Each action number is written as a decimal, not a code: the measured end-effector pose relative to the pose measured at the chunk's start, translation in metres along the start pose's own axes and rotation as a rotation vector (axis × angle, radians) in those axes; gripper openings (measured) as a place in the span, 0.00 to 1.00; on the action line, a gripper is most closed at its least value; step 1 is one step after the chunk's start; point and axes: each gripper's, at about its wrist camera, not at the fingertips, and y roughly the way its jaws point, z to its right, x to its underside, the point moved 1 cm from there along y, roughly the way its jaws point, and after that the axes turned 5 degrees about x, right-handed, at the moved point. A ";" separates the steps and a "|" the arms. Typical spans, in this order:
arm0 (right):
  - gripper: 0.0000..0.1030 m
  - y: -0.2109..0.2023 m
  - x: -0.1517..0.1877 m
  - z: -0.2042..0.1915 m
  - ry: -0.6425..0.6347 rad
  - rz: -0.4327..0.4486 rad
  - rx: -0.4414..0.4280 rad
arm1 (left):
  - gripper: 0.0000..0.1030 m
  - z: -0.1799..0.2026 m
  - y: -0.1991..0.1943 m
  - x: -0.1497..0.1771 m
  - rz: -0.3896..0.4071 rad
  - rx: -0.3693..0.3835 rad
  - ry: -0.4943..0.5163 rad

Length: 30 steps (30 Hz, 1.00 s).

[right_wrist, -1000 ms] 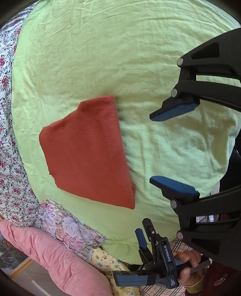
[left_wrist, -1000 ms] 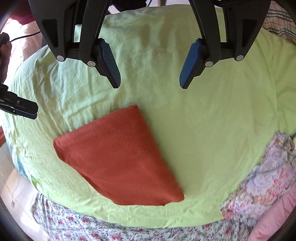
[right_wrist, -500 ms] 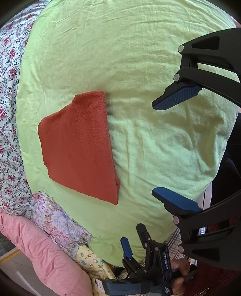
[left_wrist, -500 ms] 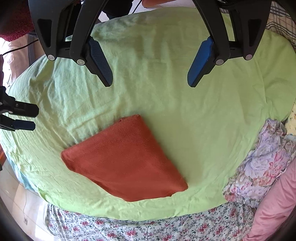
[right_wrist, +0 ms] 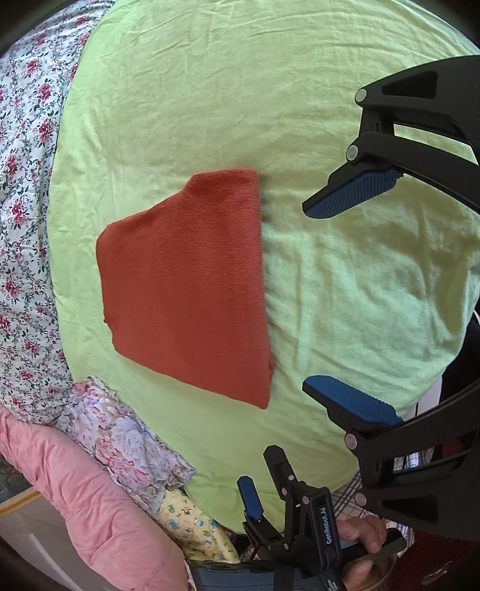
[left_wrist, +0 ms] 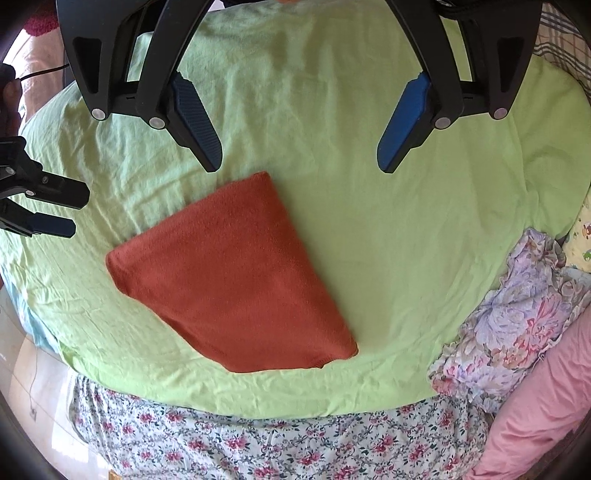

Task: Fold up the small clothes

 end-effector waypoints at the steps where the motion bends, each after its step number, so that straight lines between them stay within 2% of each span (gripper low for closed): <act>1: 0.85 0.002 -0.002 0.000 0.001 0.002 -0.003 | 0.85 0.002 0.001 -0.001 -0.002 0.001 0.000; 6: 0.85 0.009 -0.008 0.001 0.011 -0.008 -0.009 | 0.86 0.003 0.003 -0.005 -0.008 0.003 -0.005; 18: 0.86 0.027 -0.018 0.000 -0.009 -0.044 -0.014 | 0.86 -0.006 0.026 -0.011 -0.081 -0.065 -0.011; 30: 0.86 0.038 -0.034 -0.009 -0.038 -0.052 -0.031 | 0.86 -0.019 0.031 -0.028 -0.072 -0.075 -0.050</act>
